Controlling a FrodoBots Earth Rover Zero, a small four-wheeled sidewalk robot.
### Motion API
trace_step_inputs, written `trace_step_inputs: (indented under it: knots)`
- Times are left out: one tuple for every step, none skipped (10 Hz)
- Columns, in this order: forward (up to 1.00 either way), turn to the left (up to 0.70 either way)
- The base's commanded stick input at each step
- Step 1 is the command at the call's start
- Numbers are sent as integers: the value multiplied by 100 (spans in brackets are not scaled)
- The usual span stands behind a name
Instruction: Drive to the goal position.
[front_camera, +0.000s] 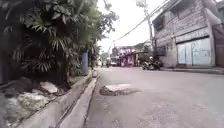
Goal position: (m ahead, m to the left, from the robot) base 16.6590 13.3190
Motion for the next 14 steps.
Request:
trace_step_inputs:
  knots:
    - [0, 0]
    - [0, 0]
    - [0, 0]
    - [100, -27]
    - [100, -27]
    - [100, -27]
    - [100, -27]
    - [70, -19]
    - [0, 0]
    - [0, 0]
    - [0, 0]
    - [0, 12]
    - [0, 45]
    - [0, 45]
